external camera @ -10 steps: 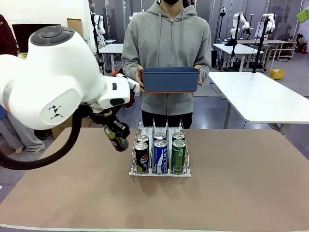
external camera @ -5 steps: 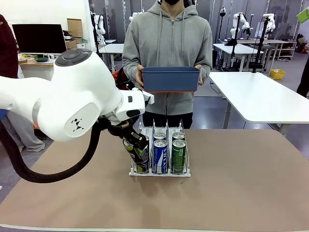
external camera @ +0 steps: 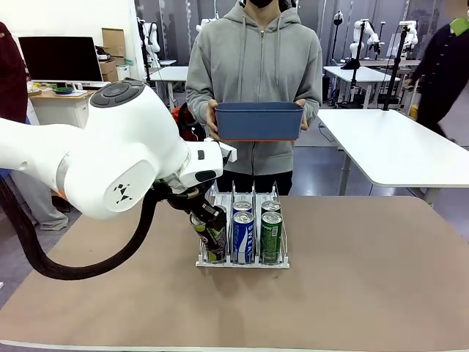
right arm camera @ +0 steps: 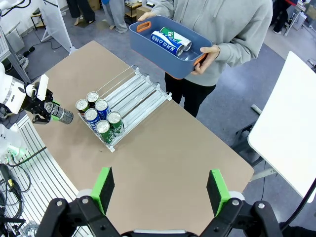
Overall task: Fill the beverage cans into the dispenser.
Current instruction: Place the picked Pepsi coke in the line of the Automatic Can Dispenser with the same cans.
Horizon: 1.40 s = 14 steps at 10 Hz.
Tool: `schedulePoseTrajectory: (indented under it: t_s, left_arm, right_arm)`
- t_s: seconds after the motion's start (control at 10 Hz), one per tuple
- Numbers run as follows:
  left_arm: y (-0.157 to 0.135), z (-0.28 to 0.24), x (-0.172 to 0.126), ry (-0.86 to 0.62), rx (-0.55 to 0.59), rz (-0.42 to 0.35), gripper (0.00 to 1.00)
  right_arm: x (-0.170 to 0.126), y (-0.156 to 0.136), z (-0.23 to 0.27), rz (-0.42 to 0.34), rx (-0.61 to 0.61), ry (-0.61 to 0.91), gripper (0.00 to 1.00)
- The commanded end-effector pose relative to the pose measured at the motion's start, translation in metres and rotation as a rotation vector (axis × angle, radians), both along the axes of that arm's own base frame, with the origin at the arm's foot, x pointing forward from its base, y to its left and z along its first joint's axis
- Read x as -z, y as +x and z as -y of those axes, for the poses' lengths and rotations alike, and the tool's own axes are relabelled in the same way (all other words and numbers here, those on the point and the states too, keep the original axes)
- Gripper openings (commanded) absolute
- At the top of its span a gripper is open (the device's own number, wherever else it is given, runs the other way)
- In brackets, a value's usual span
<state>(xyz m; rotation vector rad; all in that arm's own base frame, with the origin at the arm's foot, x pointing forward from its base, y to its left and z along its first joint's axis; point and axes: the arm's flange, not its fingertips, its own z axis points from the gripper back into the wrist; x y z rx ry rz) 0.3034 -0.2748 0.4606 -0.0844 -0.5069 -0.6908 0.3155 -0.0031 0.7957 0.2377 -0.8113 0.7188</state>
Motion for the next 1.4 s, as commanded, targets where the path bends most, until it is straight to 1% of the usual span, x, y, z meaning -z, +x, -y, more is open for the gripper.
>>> schedulePoseTrajectory:
  t_s: [0.0, 0.1, 0.2, 0.4, 0.6, 0.8, 1.3]
  left_arm:
    - [0.005, 0.006, 0.008, 0.0, -0.058, 0.013, 0.58]
    - [0.012, 0.012, 0.016, 0.003, -0.073, -0.026, 0.58]
    - [0.015, 0.013, 0.02, 0.021, -0.095, -0.033, 0.58]
    - [0.023, 0.013, 0.028, 0.039, -0.085, -0.027, 0.58]
    - [0.039, 0.01, 0.036, 0.018, -0.087, -0.008, 0.58]
    - [0.045, 0.011, 0.038, 0.016, -0.096, -0.028, 0.58]
    - [0.077, 0.011, 0.04, 0.032, -0.139, -0.006, 0.58]
  right_arm:
    - [0.001, -0.001, 0.0, -0.006, -0.004, 0.003, 1.0]
    - [0.001, -0.001, 0.0, -0.006, -0.004, 0.003, 1.0]
    - [0.001, -0.001, 0.0, -0.006, -0.004, 0.003, 1.0]
    - [0.001, -0.001, 0.0, -0.006, -0.004, 0.003, 1.0]
    - [0.001, -0.001, 0.0, -0.006, -0.004, 0.003, 1.0]
    - [0.001, -0.001, 0.0, -0.006, -0.004, 0.003, 1.0]
    - [0.001, -0.001, 0.0, -0.006, -0.004, 0.003, 1.0]
